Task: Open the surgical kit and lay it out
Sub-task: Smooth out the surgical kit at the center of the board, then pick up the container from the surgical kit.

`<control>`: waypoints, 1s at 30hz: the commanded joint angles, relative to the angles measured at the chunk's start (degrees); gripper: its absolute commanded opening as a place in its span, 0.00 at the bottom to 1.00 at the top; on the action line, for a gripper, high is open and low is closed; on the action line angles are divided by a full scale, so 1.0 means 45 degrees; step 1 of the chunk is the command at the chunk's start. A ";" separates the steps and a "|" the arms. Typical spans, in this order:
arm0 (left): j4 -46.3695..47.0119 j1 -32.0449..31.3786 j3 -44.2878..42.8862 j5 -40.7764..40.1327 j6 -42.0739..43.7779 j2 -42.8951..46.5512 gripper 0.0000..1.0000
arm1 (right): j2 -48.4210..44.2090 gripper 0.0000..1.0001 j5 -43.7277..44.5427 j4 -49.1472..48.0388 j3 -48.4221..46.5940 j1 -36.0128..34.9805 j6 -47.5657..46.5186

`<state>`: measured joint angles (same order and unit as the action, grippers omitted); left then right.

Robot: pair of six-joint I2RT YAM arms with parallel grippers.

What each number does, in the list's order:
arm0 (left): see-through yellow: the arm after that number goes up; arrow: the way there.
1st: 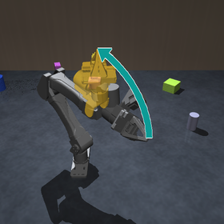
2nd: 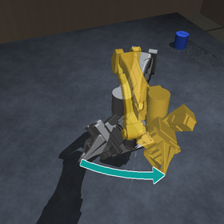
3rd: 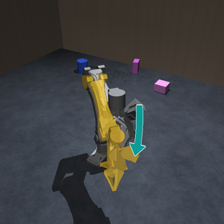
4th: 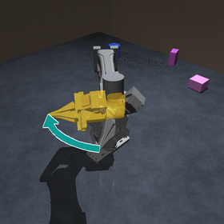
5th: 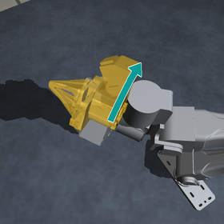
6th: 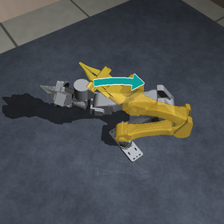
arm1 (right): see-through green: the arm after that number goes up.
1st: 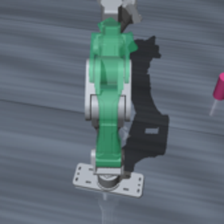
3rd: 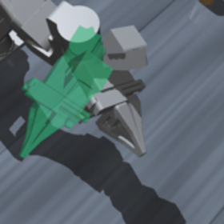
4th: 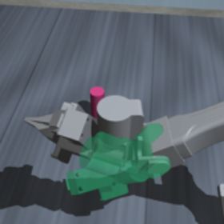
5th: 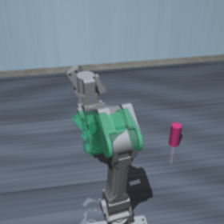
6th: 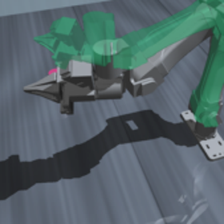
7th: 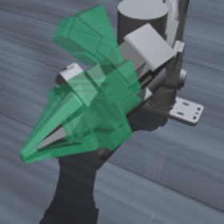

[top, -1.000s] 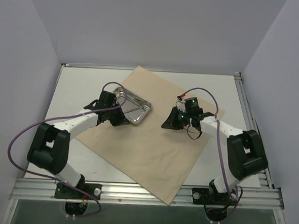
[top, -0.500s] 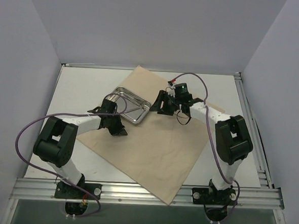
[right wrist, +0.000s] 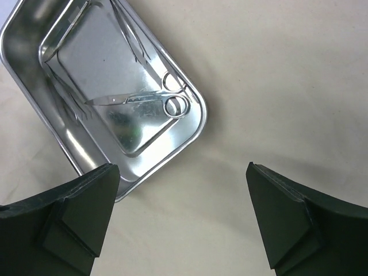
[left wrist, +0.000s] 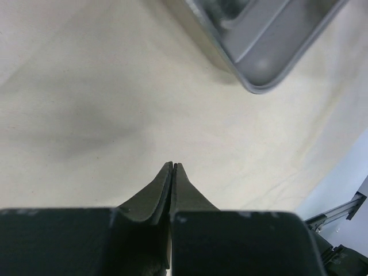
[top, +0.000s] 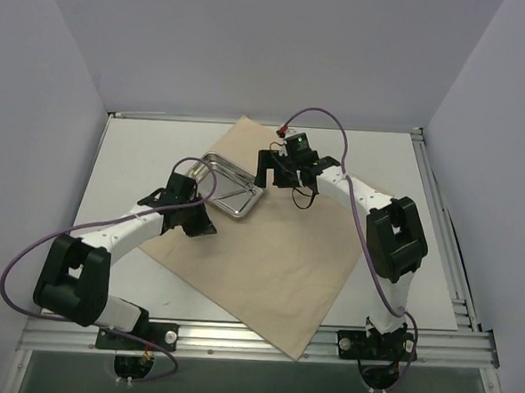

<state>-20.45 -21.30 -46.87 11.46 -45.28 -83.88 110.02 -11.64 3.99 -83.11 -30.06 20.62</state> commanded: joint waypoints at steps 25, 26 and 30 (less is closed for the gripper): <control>-0.1277 -0.0267 0.0162 0.0225 0.1624 0.5475 0.42 | 0.5706 0.56 -0.2393 0.2571 -0.7291 0.0021 -0.7395; -0.1277 -0.0267 0.0201 0.0245 0.1605 0.5456 0.42 | 0.5824 0.53 -0.2394 0.2648 -0.7389 0.0021 -0.7395; -0.1237 -0.0267 0.0259 0.0226 0.1644 0.5436 0.43 | 0.6430 0.37 -0.2374 0.2844 -0.7995 0.0001 -0.7512</control>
<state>-27.18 -22.35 -45.45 11.40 -38.48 -59.81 138.04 -21.34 14.87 -115.72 -30.09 -11.73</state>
